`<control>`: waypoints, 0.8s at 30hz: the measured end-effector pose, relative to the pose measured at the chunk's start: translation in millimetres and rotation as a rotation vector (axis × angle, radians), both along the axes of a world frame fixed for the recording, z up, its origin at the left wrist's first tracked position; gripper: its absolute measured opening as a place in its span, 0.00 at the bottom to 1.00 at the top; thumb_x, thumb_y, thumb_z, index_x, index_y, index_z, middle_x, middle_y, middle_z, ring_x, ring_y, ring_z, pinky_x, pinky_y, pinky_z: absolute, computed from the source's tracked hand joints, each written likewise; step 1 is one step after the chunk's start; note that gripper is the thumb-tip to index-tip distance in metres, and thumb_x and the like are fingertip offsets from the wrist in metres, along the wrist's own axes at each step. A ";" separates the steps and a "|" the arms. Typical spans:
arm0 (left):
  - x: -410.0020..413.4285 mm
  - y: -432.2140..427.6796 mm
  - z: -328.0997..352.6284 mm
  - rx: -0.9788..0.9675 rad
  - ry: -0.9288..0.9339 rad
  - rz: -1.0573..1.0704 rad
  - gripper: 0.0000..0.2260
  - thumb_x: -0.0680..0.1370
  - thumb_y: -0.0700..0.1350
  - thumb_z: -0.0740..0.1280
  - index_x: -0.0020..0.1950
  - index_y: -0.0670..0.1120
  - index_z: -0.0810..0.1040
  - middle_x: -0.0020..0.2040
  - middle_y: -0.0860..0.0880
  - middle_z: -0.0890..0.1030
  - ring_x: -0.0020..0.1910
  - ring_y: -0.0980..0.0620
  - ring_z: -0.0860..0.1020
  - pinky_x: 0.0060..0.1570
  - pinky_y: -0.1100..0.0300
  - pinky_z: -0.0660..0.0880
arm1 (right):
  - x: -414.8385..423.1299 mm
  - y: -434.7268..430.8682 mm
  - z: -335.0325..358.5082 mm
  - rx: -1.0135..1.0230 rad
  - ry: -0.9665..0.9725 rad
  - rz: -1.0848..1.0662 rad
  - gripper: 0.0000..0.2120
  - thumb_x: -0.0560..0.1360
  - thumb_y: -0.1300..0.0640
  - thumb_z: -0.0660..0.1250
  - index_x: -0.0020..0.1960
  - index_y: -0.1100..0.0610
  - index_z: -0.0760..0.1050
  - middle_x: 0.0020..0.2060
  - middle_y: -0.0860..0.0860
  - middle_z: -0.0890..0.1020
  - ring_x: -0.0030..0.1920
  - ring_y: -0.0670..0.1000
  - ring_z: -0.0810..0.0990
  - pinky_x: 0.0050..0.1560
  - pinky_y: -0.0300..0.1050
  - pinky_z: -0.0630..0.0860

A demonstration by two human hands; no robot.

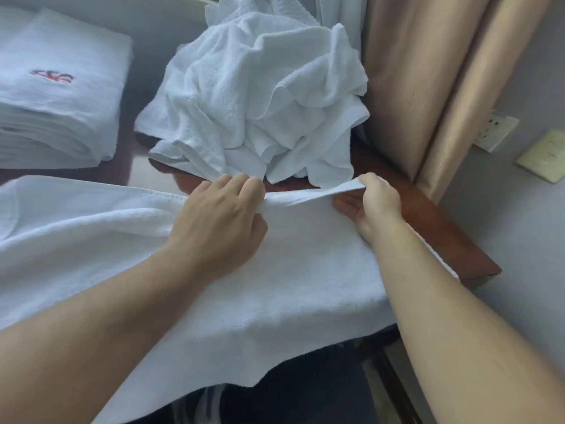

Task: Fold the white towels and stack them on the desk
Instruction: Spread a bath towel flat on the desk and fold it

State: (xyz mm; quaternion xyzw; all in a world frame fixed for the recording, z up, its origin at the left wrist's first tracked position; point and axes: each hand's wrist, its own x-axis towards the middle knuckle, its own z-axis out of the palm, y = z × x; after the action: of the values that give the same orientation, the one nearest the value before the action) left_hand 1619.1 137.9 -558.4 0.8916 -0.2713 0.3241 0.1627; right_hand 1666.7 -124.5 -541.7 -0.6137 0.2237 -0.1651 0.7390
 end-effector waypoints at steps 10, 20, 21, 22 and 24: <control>3.9 3.8 -7.6 0.096 0.028 -0.209 0.10 0.65 0.45 0.66 0.40 0.49 0.66 0.32 0.54 0.71 0.32 0.47 0.70 0.27 0.59 0.65 | -21.9 -44.9 -11.0 -0.240 0.113 -0.173 0.12 0.73 0.57 0.67 0.56 0.56 0.79 0.49 0.54 0.85 0.43 0.53 0.85 0.29 0.41 0.77; 3.0 5.5 -8.1 0.116 0.082 -0.228 0.13 0.73 0.54 0.61 0.48 0.55 0.84 0.36 0.54 0.81 0.39 0.47 0.79 0.31 0.54 0.75 | -34.9 -28.4 -10.5 -0.830 0.065 -0.129 0.16 0.77 0.58 0.61 0.62 0.53 0.80 0.39 0.39 0.78 0.53 0.45 0.79 0.48 0.35 0.72; 4.4 5.8 -8.1 0.134 0.106 -0.217 0.14 0.74 0.56 0.59 0.48 0.55 0.83 0.36 0.54 0.80 0.39 0.47 0.79 0.32 0.54 0.75 | -37.2 -34.3 -9.0 -0.894 0.135 -0.005 0.12 0.79 0.55 0.62 0.57 0.55 0.82 0.39 0.43 0.80 0.51 0.49 0.80 0.46 0.42 0.73; 4.9 5.4 -7.8 0.154 0.133 -0.206 0.15 0.74 0.57 0.58 0.48 0.55 0.83 0.37 0.54 0.80 0.40 0.48 0.78 0.33 0.53 0.76 | -41.5 -38.5 -7.4 -0.914 0.162 0.103 0.13 0.80 0.52 0.63 0.55 0.56 0.82 0.41 0.48 0.82 0.48 0.50 0.80 0.45 0.45 0.74; 4.5 4.2 -5.8 0.182 0.191 -0.203 0.17 0.75 0.59 0.56 0.51 0.56 0.82 0.39 0.54 0.80 0.41 0.48 0.79 0.35 0.52 0.76 | -51.5 -46.4 -8.8 -0.890 0.175 0.258 0.14 0.81 0.47 0.65 0.61 0.50 0.82 0.51 0.44 0.84 0.51 0.41 0.81 0.49 0.38 0.74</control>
State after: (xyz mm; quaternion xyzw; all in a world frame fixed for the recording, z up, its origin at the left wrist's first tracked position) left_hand 1623.6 142.1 -564.2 0.8973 -0.3716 0.1939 0.1384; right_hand 1615.2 -170.9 -550.6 -0.9052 0.1147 -0.0993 0.3970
